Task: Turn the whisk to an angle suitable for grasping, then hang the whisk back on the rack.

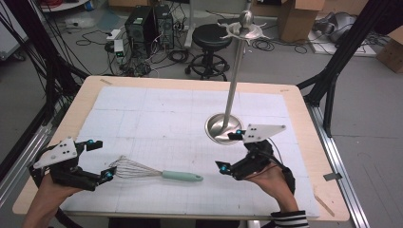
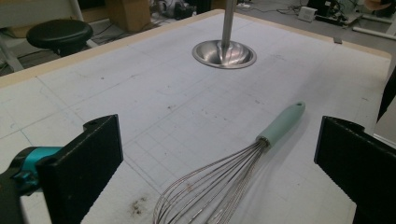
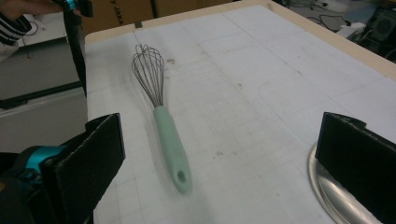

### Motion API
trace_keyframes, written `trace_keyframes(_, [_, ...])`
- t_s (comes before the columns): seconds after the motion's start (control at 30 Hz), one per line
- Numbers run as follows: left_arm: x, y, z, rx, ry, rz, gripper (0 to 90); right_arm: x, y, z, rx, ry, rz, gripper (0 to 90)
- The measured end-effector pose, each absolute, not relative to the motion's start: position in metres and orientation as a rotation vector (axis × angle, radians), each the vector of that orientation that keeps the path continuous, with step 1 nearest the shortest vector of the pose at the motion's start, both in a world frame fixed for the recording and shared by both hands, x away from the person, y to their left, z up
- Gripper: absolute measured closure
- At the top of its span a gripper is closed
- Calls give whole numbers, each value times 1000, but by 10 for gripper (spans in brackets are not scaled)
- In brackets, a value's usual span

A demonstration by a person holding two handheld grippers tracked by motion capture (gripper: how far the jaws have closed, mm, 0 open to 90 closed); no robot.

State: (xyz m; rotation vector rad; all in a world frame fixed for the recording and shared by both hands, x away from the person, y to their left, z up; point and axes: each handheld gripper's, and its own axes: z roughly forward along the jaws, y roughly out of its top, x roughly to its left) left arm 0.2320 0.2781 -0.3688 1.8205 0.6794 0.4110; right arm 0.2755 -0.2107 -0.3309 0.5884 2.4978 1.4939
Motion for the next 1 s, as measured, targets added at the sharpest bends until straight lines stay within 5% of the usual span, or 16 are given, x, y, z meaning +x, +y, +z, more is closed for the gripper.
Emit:
trace_keyframes(0.47, [237, 281, -360, 1837, 666, 404, 17, 257, -288, -334, 765, 2320, 1510, 1])
trace_keyframes(1.0, [241, 278, -355, 1859, 650, 394, 17, 248, -311, -336, 812, 2250, 1558, 1])
